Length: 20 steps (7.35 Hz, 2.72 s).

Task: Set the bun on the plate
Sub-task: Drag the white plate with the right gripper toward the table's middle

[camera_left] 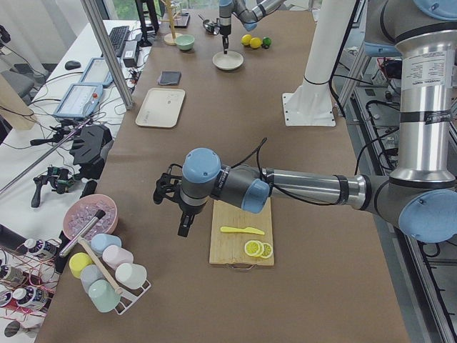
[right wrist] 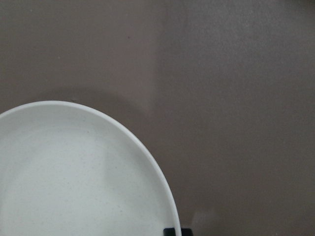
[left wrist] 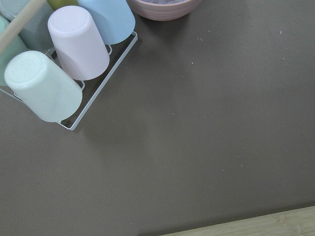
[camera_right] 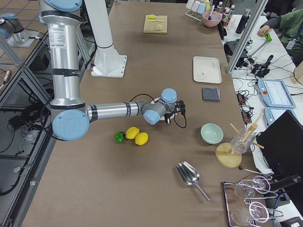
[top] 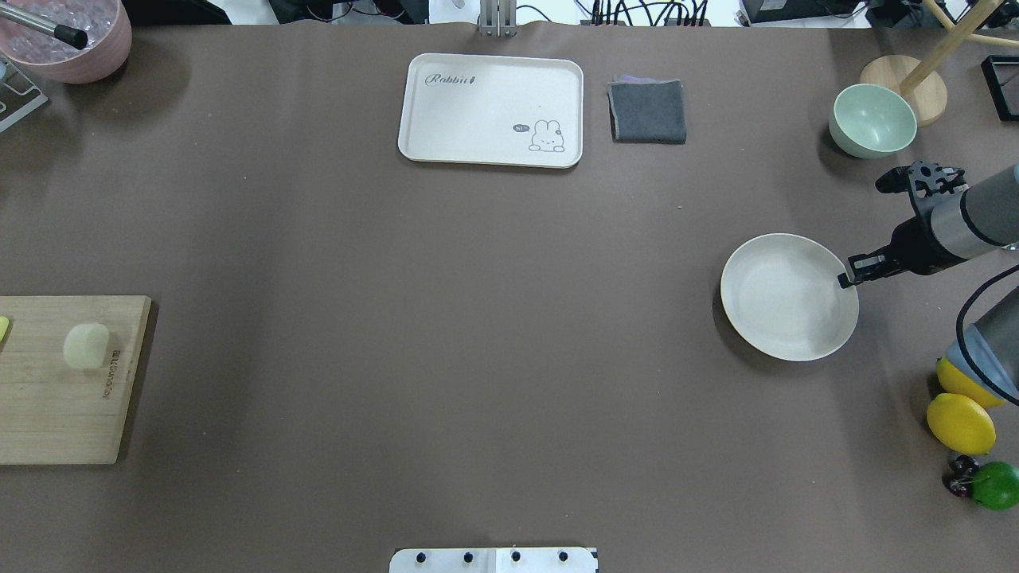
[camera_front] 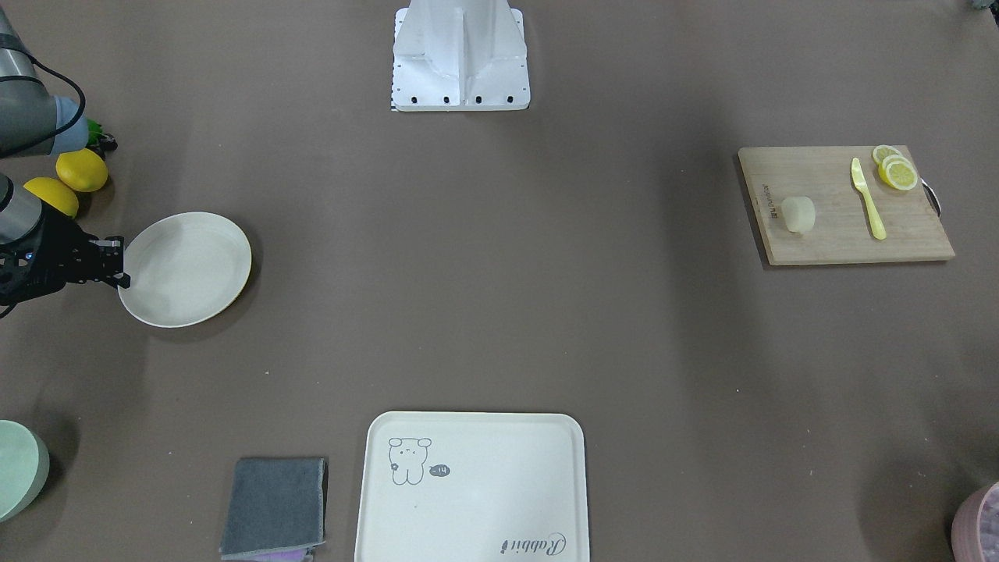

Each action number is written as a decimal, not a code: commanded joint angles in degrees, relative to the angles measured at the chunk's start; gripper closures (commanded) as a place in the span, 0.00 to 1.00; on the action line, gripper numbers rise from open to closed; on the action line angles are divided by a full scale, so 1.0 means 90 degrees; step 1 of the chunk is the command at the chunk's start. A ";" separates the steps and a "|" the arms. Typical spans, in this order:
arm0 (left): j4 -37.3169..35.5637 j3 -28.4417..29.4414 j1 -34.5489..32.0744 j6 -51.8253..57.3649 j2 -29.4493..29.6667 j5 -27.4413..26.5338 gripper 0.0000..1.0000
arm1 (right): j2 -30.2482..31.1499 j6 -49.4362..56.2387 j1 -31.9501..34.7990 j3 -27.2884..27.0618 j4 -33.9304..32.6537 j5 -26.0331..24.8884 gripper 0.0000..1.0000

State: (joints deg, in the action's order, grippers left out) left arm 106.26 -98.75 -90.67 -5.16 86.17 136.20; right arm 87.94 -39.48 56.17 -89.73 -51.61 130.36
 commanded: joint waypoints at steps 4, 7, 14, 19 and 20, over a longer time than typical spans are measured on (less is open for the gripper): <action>0.0019 -0.0043 0.0045 -0.0013 -0.0004 0.0323 0.02 | -0.1241 -0.1972 0.0090 -0.0487 -0.0007 0.0839 1.00; 0.1837 -0.0122 0.0920 -0.2465 -0.0344 0.0135 0.02 | -0.1956 -0.3412 -0.1237 -0.0723 -0.0075 -0.0739 1.00; 0.2577 -0.0825 0.3228 -0.4503 -0.0844 -0.1822 0.02 | -0.2983 -0.3816 -0.3007 -0.0626 -0.1433 -0.2646 1.00; 0.2753 -0.0825 0.3531 -0.4710 -0.0854 -0.1969 0.02 | -0.3383 -0.3758 -0.3009 -0.0168 -0.1443 -0.2688 0.80; 0.2831 -0.0825 0.3648 -0.4739 -0.0892 -0.1979 0.02 | -0.3384 -0.3748 -0.2999 -0.0147 -0.1443 -0.2688 0.59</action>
State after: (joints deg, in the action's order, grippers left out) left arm 131.01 -106.17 -58.91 -47.40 78.38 118.46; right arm 57.80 -73.38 28.95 -91.64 -64.66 106.14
